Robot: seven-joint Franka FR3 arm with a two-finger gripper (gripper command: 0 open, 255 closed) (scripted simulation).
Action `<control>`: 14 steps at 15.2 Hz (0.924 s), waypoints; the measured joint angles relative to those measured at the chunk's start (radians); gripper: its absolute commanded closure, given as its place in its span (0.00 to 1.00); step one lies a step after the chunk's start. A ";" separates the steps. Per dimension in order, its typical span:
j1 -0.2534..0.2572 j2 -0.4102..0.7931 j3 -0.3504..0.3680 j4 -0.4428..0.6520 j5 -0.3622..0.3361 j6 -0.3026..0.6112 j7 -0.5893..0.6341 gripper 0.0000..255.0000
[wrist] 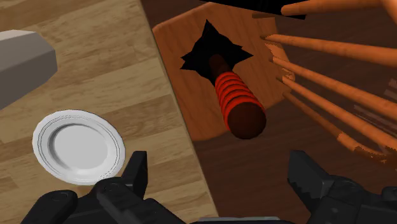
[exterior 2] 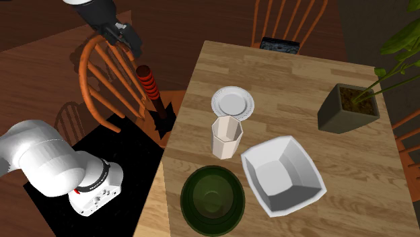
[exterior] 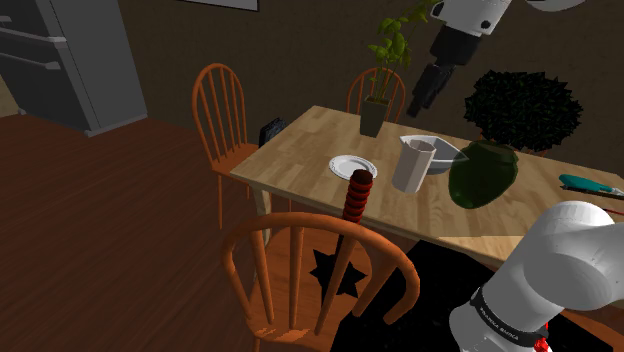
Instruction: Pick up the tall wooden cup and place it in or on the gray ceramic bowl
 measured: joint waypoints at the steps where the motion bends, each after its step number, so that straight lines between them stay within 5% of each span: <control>1: 0.000 0.000 0.000 0.000 0.000 0.000 0.000 0.00; 14: -0.079 0.166 -0.195 -0.100 -0.100 0.237 -0.190 0.00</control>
